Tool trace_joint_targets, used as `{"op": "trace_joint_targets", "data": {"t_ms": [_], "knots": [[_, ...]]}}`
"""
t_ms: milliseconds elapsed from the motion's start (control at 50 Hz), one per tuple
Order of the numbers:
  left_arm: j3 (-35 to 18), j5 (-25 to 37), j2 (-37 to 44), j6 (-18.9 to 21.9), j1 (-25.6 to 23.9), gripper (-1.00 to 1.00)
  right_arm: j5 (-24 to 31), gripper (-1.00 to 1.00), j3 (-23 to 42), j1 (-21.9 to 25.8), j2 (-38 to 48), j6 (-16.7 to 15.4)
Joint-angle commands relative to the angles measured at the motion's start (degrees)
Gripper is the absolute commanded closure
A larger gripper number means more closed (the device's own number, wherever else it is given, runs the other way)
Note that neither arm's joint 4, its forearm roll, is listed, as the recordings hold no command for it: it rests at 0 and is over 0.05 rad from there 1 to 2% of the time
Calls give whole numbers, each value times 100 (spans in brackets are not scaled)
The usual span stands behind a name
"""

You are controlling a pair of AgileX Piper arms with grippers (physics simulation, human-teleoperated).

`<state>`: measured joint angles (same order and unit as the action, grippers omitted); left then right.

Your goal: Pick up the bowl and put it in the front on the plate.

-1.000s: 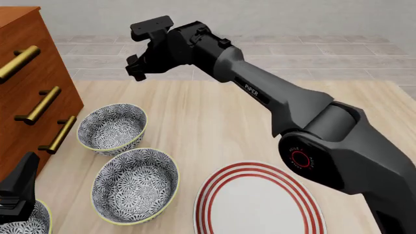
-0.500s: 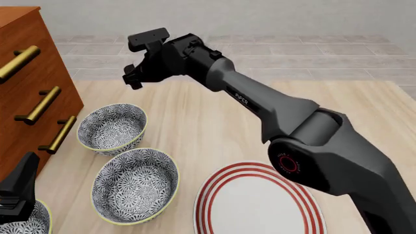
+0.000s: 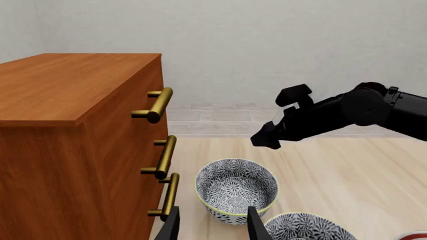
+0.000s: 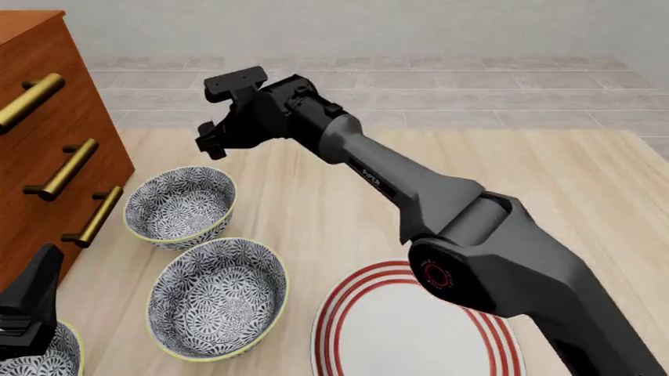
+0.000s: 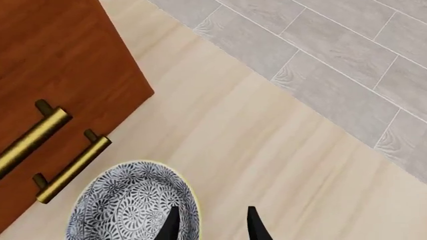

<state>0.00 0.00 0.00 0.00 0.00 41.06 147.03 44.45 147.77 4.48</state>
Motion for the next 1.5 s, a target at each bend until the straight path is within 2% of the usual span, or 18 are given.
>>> {"op": "trace_joint_targets", "data": {"t_ms": [20,280,580,1180,1500], "knots": [[0,0,0,0,0,-100,198,-100,431,-5,342,43],[0,0,0,0,0,-100,292,-100,604,22,590,62],[0,0,0,0,0,-100,717,-100,1410,24,1120,77],[0,0,0,0,0,-100,802,-100,1507,21,1416,32],[0,0,0,0,0,-100,839,-100,1508,132,1510,135]]}}
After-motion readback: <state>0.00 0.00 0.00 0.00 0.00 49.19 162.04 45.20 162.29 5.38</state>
